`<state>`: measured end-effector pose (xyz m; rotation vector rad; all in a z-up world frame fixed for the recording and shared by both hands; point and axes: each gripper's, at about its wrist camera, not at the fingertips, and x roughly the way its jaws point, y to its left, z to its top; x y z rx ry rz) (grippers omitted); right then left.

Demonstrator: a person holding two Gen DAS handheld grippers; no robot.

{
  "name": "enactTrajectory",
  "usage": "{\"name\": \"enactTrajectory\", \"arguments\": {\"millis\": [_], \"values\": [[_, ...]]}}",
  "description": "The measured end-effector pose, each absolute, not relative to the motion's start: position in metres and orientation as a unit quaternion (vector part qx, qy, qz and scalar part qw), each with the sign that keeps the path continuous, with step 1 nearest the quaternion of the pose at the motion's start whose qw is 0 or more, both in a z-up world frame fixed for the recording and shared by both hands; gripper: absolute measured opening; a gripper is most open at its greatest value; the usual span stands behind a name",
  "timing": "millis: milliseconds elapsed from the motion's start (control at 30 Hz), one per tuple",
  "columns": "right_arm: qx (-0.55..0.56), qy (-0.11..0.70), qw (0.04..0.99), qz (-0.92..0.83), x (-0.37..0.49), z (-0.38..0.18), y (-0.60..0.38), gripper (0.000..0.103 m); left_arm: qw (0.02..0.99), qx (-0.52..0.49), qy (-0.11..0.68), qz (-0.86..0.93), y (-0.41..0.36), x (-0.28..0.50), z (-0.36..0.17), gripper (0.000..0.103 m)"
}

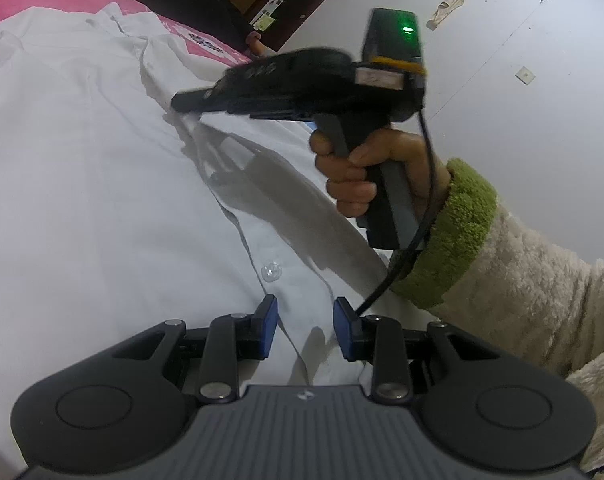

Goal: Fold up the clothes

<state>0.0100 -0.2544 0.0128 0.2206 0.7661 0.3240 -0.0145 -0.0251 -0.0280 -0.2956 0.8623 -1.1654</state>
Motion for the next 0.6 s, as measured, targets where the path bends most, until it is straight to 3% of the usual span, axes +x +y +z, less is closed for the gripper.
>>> {"name": "enactTrajectory", "arguments": {"millis": [167,367,600], "values": [[0.029,0.394,0.906,0.155,0.014,0.005,-0.239,0.003,0.737,-0.136,0.39,-0.536,-0.029,-0.016,-0.029,0.032],[0.023,0.396,0.907,0.142,0.019,0.039,-0.247,0.012,0.729,-0.15,0.379,-0.55,-0.025,-0.015,-0.036,0.034],[-0.004,0.375,0.922,0.096,0.094,0.071,-0.256,0.012,0.707,-0.186,0.363,-0.577,-0.019,-0.012,-0.045,0.036]]}}
